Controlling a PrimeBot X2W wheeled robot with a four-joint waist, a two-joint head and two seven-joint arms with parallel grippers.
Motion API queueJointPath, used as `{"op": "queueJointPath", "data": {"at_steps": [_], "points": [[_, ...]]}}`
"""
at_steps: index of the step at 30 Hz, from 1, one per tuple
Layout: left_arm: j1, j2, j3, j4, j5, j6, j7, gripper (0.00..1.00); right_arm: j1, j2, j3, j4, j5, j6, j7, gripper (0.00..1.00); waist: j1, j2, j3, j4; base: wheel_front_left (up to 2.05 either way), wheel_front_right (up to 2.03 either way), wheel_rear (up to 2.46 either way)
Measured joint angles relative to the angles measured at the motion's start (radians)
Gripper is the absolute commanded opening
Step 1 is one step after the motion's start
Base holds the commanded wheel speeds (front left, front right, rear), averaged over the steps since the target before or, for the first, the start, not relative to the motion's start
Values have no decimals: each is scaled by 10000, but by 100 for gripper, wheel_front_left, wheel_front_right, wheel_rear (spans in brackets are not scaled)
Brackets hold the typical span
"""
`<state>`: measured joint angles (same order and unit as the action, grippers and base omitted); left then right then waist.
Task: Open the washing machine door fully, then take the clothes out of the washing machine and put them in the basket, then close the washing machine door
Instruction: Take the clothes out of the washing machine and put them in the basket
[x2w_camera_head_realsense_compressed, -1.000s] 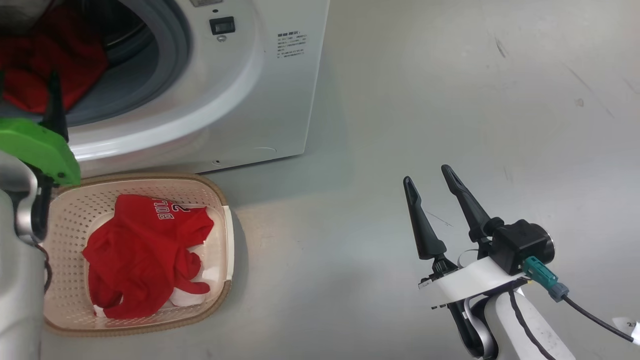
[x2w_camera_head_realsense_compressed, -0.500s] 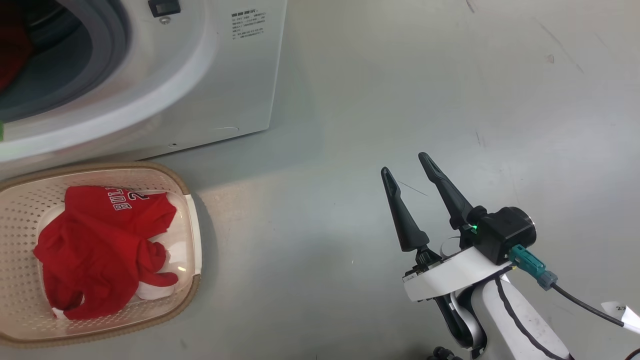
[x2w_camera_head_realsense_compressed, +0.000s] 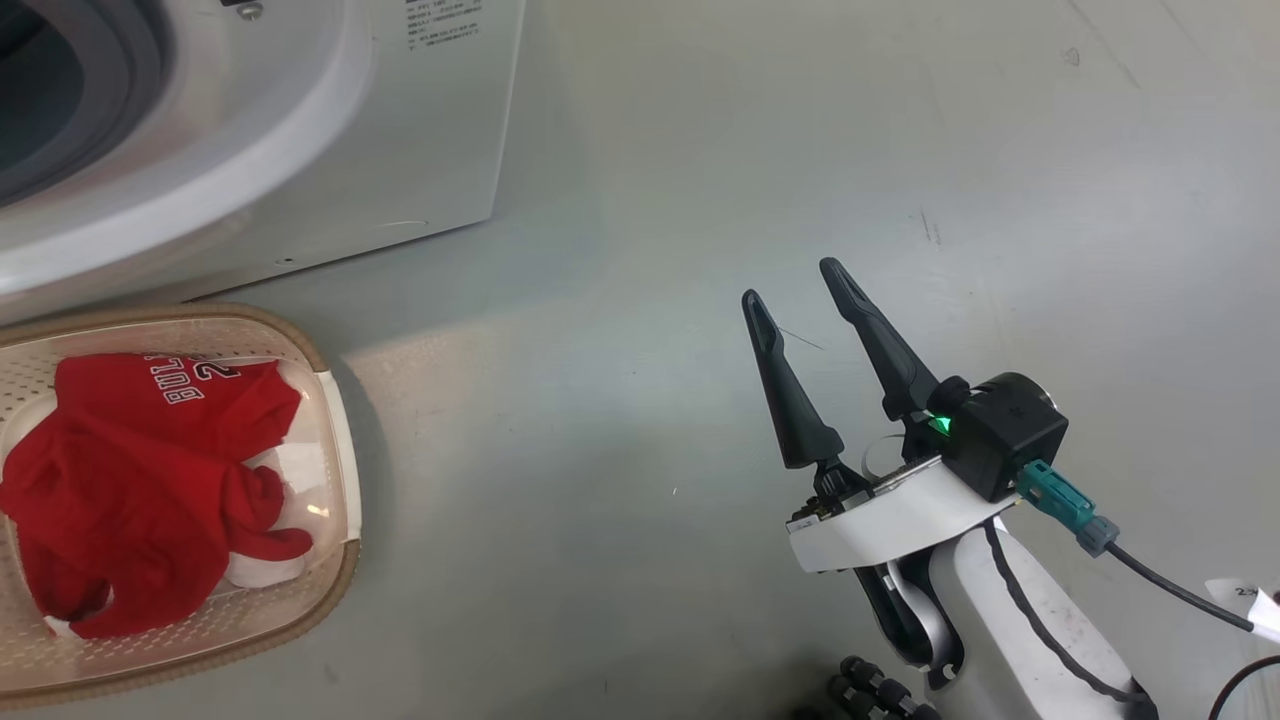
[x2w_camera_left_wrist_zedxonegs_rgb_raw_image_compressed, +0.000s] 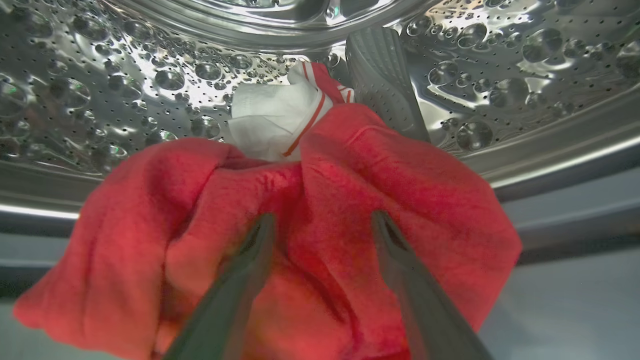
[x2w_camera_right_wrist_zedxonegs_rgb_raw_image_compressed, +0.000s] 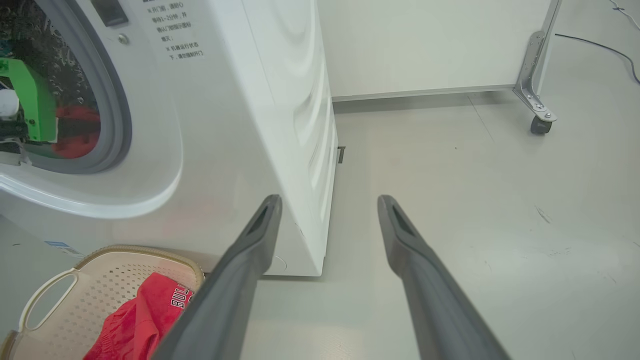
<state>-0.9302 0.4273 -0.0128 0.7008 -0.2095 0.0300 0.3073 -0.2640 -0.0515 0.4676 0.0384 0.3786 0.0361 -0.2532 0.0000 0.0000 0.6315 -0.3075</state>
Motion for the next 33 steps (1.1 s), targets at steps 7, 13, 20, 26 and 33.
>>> {"op": "queueJointPath", "data": {"at_steps": [7,13,20,26,33], "points": [[-408,0,58,489,-2,81,84,100,-169,12,127,-46,81,-140,0,100,0,0,197,-127,0,0,0],[-755,8,205,825,-23,209,84,100,-193,13,207,-61,82,-293,0,100,0,0,256,-157,0,0,0],[-963,-21,222,1137,-86,253,82,0,-268,12,228,-61,82,-387,0,100,0,0,263,-124,0,0,0],[-1011,-188,132,1469,-107,249,-140,0,-384,12,207,-46,81,-399,0,100,0,0,155,1,0,0,0],[-991,-412,92,1825,-109,155,-757,0,-397,12,174,52,75,-477,0,100,0,0,-151,143,0,0,0]]}}
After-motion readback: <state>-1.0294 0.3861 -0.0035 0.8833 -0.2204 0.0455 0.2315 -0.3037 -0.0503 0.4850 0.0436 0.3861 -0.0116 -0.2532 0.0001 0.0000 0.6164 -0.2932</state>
